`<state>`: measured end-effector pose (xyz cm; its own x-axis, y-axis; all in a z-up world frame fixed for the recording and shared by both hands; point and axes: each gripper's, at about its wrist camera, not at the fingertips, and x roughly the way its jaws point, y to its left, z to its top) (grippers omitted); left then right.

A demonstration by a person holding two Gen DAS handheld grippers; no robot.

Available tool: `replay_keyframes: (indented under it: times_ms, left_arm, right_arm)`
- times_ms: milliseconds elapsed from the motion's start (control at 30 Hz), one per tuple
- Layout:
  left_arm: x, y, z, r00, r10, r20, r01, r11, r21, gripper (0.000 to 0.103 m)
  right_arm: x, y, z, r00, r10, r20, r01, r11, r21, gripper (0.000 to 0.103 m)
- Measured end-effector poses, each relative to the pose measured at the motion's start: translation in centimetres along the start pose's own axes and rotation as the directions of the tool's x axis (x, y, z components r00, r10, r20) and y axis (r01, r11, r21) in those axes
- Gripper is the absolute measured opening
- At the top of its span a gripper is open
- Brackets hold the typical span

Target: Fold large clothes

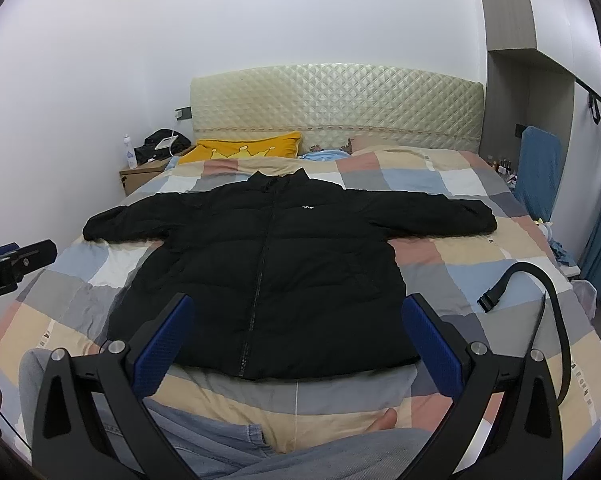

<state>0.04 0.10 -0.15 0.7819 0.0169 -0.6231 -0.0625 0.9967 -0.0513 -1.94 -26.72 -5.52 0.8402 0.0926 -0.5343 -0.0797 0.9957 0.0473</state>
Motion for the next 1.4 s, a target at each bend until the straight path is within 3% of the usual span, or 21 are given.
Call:
replay_keyframes:
  times_ms: [867,1100,1267,1400]
  left_arm:
    - [1.2,-1.2,0.5,0.999,-0.035,-0.028,0.035,0.999,-0.010,0.100]
    - [2.7,-2.3,0.8,0.998,-0.054,0.019,0.053,0.998,0.025,0.100]
    - [5.1,-2.3,1.6,0.997,-0.070,0.014,0.069,0.997,0.018,0.100]
    - [6.5,-2.5,2.9,0.997,-0.065,0.041,0.065,0.998,0.022,0.100]
  right_arm:
    - [0.7,-0.4,0.4,1.000,0.002,0.002,-0.002,1.000,0.014,0.103]
    - [1.6,-1.2,1.2,1.000,-0.018,0.025,0.018,1.000,-0.017,0.103]
    - [3.1,-4.5,3.0,0.997,-0.037,0.069,0.035,0.999,0.023,0.103]
    - [4.1,-8.3,5.1,0.984,-0.124,0.125,0.121,0.992,0.029,0.103]
